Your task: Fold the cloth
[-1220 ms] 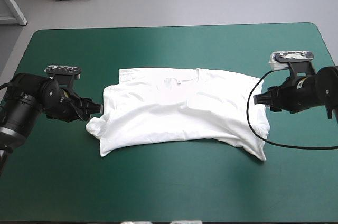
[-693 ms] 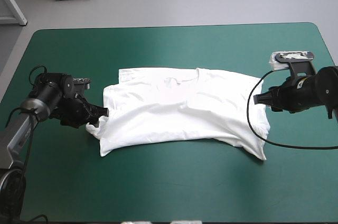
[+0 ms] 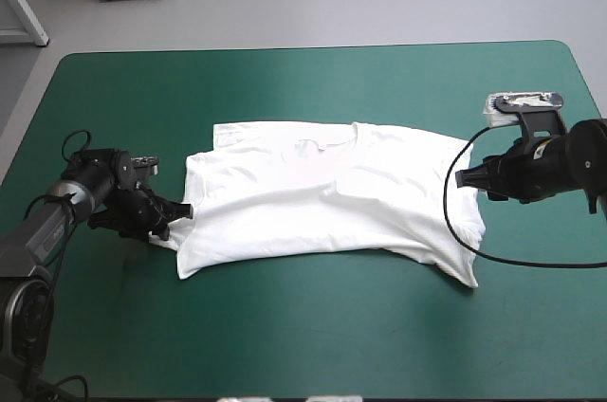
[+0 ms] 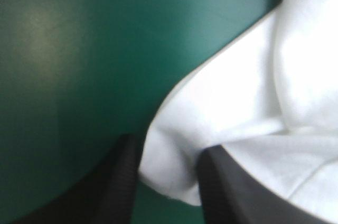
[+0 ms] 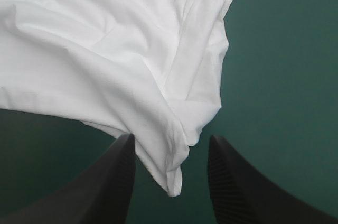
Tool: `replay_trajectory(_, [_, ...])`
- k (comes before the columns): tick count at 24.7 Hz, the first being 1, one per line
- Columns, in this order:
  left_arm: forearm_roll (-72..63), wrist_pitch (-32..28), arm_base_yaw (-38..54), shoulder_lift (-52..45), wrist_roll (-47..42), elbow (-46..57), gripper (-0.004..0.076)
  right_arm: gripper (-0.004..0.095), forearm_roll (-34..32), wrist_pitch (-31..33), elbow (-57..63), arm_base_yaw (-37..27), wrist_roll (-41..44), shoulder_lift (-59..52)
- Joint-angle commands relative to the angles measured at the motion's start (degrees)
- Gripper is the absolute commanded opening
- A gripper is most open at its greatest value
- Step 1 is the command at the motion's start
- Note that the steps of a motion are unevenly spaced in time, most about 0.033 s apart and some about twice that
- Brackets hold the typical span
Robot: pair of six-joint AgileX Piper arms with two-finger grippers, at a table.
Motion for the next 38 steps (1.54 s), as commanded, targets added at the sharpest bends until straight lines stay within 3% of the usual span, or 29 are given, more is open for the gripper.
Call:
replay_trajectory(1, [-1.1,-1.5,0.1,-0.7,0.0,0.7,-0.001,0.0413,-0.1,-0.3,-1.6,-0.1,0.0,-1.5])
replay_trajectory(12, [-10.6,-3.2,0.0,-15.1,5.5,-0.2,-0.0009,0.0413,-0.1,-0.3,-1.6,-0.1,0.0,-1.5])
replay_trajectory(20, [-22.0,-5.0,-2.9,-16.2,13.9,-4.5,-0.0009,0.0413,-0.1,-0.3,-1.6,-0.1,0.0,-1.5])
replay_trajectory(27, [-20.9,-9.5,-13.2,-11.3,13.7,-4.5,-0.0009,0.0413,-0.1,-0.3,-1.6,-0.1,0.0,-1.5])
replay_trajectory(38, [-21.0,-9.3,-13.8,1.8,13.7,-4.5,-0.0009,0.0413,-0.1,-0.3,-1.6,-0.1,0.0,-1.5])
